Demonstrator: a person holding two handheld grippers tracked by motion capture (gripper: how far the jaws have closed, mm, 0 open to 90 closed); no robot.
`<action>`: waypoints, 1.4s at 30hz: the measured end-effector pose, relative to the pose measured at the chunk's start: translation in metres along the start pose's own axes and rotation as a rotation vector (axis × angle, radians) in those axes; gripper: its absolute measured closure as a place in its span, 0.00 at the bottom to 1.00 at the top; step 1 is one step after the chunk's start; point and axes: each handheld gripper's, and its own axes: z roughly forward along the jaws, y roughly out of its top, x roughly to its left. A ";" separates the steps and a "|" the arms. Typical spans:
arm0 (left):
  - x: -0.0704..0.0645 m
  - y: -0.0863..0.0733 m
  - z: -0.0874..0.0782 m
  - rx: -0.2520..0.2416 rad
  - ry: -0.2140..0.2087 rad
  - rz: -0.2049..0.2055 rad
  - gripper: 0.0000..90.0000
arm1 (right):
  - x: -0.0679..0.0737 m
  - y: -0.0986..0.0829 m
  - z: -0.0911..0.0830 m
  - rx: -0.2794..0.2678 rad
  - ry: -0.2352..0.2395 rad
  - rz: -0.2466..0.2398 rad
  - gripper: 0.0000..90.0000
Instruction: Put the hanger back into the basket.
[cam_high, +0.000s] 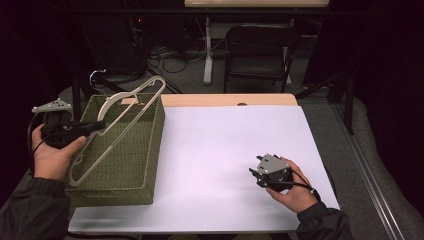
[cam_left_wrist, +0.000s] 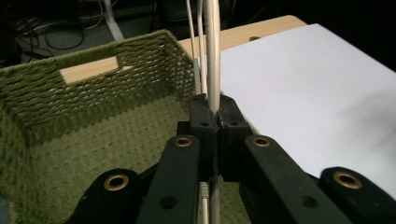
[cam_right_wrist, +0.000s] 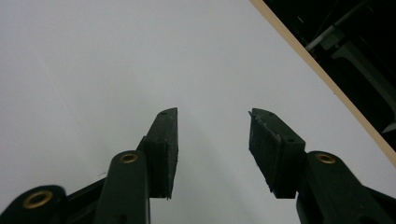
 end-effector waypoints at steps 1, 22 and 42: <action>0.003 -0.002 0.001 0.003 0.012 0.005 0.97 | 0.000 -0.001 0.000 0.006 0.002 0.002 0.58; 0.035 -0.045 0.010 0.067 0.036 0.114 0.97 | 0.002 -0.005 0.002 0.008 -0.010 0.002 0.57; 0.023 -0.063 0.019 0.080 0.020 0.161 0.75 | 0.003 -0.008 0.002 0.006 -0.014 0.001 0.56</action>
